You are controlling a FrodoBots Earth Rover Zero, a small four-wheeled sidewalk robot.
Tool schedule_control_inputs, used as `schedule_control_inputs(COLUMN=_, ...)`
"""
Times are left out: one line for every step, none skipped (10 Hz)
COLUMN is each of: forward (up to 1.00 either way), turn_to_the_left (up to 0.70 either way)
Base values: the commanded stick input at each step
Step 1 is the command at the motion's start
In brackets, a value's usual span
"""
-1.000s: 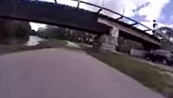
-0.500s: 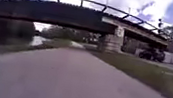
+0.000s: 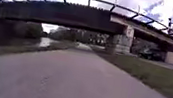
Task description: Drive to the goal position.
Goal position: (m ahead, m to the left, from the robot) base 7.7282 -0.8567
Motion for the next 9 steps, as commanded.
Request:
schedule_control_inputs(forward=1.00, turn_to_the_left=0.20)
schedule_control_inputs(forward=1.00, turn_to_the_left=-0.04)
schedule_control_inputs(forward=1.00, turn_to_the_left=-0.26)
schedule_control_inputs(forward=1.00, turn_to_the_left=0.12)
schedule_control_inputs(forward=1.00, turn_to_the_left=-0.24)
schedule_control_inputs(forward=1.00, turn_to_the_left=0.03)
schedule_control_inputs(forward=1.00, turn_to_the_left=-0.20)
schedule_control_inputs(forward=1.00, turn_to_the_left=-0.08)
schedule_control_inputs(forward=1.00, turn_to_the_left=-0.12)
